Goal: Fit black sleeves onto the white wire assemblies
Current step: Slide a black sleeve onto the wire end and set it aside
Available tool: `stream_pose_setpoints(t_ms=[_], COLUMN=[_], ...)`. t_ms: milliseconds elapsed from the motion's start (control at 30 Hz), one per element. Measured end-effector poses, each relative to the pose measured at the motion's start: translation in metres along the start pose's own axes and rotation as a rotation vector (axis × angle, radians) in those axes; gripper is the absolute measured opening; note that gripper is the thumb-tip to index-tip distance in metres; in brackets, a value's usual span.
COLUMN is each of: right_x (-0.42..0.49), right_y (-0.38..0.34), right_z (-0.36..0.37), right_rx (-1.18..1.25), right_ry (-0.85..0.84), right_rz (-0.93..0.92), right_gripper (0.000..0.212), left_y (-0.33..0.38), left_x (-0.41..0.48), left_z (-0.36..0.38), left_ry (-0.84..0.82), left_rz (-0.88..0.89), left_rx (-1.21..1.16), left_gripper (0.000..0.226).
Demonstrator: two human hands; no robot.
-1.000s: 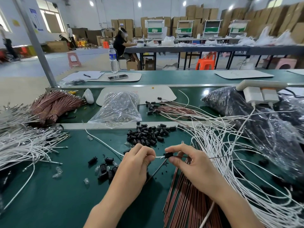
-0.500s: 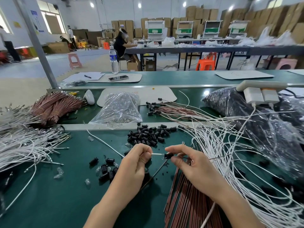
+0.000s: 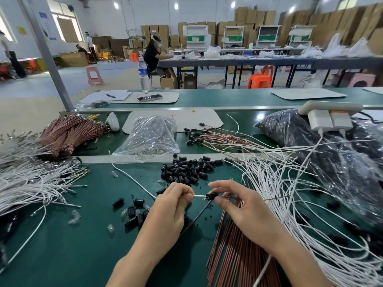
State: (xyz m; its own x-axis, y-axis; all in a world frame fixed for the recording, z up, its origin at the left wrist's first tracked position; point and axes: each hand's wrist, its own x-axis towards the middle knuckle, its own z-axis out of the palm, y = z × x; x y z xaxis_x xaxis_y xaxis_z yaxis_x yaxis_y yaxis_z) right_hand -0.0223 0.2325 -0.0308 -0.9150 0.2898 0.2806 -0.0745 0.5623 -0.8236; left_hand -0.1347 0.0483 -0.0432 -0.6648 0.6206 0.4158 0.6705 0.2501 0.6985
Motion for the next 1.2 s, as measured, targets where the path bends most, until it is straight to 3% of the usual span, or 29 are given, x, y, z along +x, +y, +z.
stream_pose_setpoints(t_ms=[433, 1200], right_x=[-0.0005, -0.0009], right_y=[-0.0031, -0.0052], right_z=[0.0004, 0.0006], right_rx=[-0.028, 0.031], right_ry=[0.032, 0.031], right_rz=[-0.012, 0.018], right_gripper=[0.038, 0.033], left_y=[0.0039, -0.0007], left_x=[-0.0022, -0.0008], left_z=[-0.0015, 0.0003], left_ry=[0.009, 0.013], left_rz=[0.065, -0.002], left_rx=[0.061, -0.088], left_gripper=[0.010, 0.023])
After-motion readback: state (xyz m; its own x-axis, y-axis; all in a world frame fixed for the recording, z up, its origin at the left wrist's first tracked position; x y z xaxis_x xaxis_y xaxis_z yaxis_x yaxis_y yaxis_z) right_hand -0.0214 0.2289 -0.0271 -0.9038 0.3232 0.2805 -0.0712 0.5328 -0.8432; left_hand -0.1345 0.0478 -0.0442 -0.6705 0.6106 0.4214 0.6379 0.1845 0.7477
